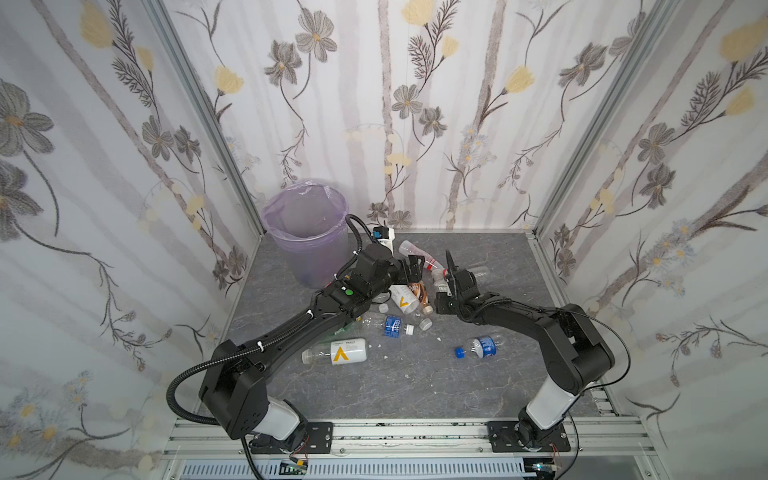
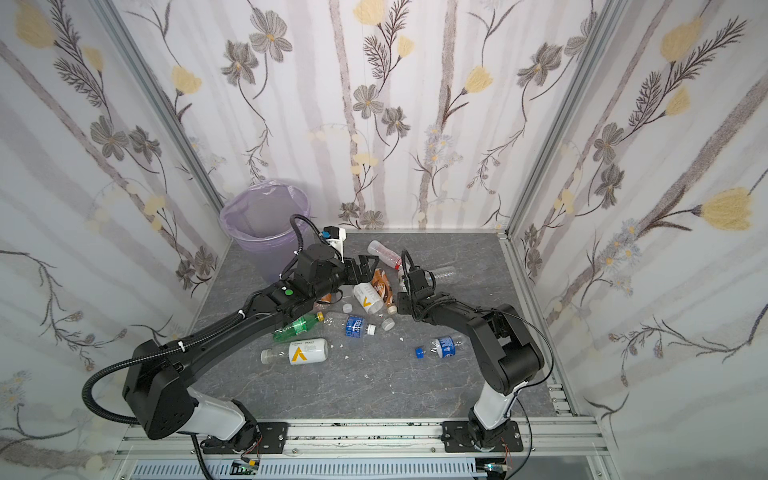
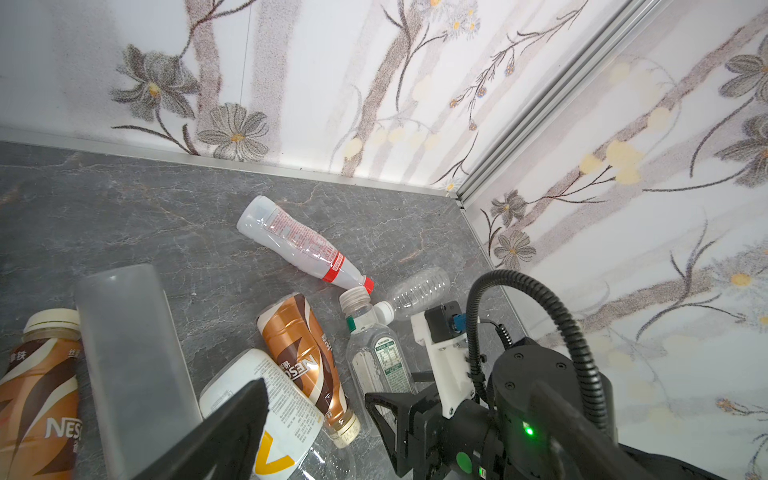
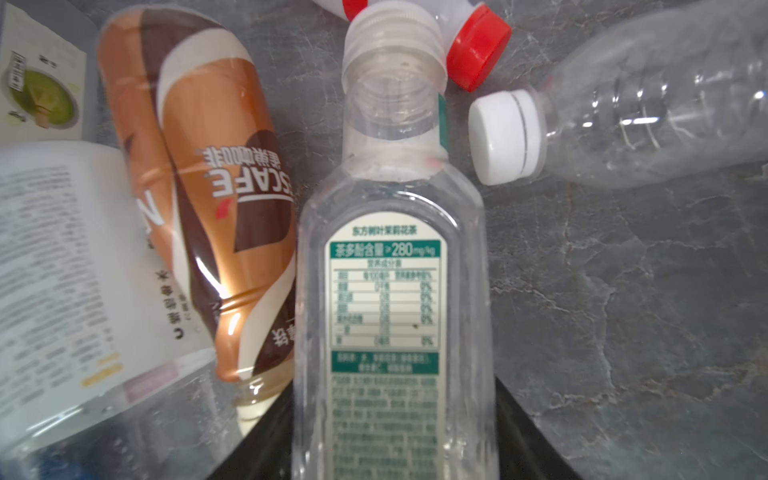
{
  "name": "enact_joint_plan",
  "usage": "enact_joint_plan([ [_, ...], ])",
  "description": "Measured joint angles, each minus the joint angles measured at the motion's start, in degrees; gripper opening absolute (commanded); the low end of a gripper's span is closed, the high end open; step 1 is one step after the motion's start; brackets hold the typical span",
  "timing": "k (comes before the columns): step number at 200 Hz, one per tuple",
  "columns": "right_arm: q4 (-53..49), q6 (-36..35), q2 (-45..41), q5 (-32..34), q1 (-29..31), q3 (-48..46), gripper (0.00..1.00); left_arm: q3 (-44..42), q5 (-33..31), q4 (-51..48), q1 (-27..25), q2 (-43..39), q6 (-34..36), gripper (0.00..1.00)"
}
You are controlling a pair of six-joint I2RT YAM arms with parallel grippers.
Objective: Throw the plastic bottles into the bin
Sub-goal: 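Close the right gripper around the green-label bottle, then lift the bottle to the left gripper, grasp its white cap, open right gripper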
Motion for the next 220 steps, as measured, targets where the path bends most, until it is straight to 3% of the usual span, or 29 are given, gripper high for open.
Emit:
enact_joint_plan([
  [31, 0.0, -1.3, -5.0, -0.2, 1.6, 0.0, 0.59, 1.8, 0.5, 0.0, 1.2, 1.1, -0.5, 1.00],
  [105, 0.9, -3.5, -20.5, -0.7, 4.6, 0.3, 0.58, 11.2, 10.4, 0.0, 8.0, 6.4, -4.8, 1.00],
  [186, 2.3, -4.4, -23.6, -5.1, 9.1, 6.0, 0.58, 20.2, 18.4, 0.0, 8.3, 14.0, -7.8, 1.00],
  [220, 3.6, -5.0, -22.6, -5.3, 10.5, 8.0, 0.58, 21.8, 20.1, 0.0, 8.9, 14.8, -8.1, 0.78],
])
